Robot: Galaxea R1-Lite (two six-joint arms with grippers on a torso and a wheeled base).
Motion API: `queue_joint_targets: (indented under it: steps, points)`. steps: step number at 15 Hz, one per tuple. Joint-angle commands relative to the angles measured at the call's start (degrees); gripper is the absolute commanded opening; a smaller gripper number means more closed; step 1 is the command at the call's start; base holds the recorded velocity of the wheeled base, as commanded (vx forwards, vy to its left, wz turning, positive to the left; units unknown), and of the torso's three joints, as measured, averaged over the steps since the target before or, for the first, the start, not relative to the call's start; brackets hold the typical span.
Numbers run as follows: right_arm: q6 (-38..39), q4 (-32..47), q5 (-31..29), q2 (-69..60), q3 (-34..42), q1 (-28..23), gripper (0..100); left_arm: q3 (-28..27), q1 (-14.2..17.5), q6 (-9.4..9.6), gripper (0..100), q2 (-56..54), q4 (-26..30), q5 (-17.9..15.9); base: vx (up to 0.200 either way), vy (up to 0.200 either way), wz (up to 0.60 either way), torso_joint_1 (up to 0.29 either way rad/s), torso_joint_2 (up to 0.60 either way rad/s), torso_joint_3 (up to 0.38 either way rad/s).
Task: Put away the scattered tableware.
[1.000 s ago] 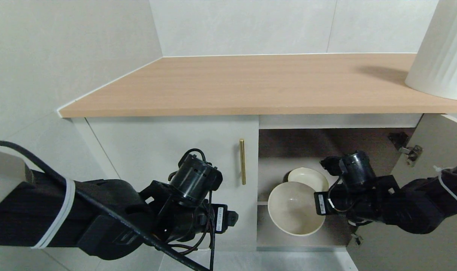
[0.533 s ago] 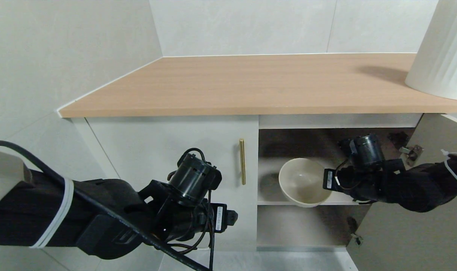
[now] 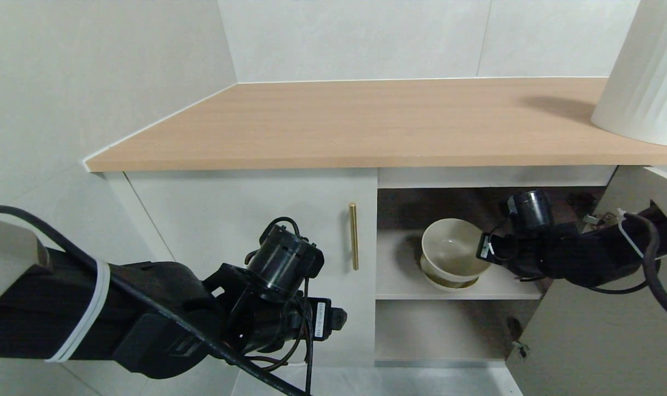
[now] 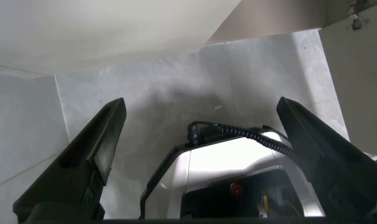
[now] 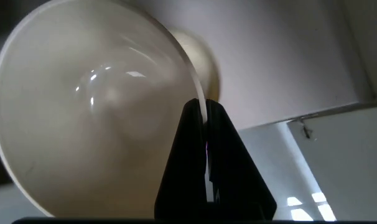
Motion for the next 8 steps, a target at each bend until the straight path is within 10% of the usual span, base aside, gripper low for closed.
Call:
queue_joint_targets:
  steps: [1,8]
  points:
    - [0.6,0.0,-0.8,3.5,-2.0,-0.9,0,0.0,0.0,-0.03,100,0.2,0.0,0.0,0.0,0.0,0.0,0.0,0.0,0.0]
    - [3.4,-0.2,-1.1,8.0,-5.3,-1.1,0,0.0,0.0,-0.03,100,0.3,0.0,0.0,0.0,0.0,0.0,0.0,0.0,0.0]
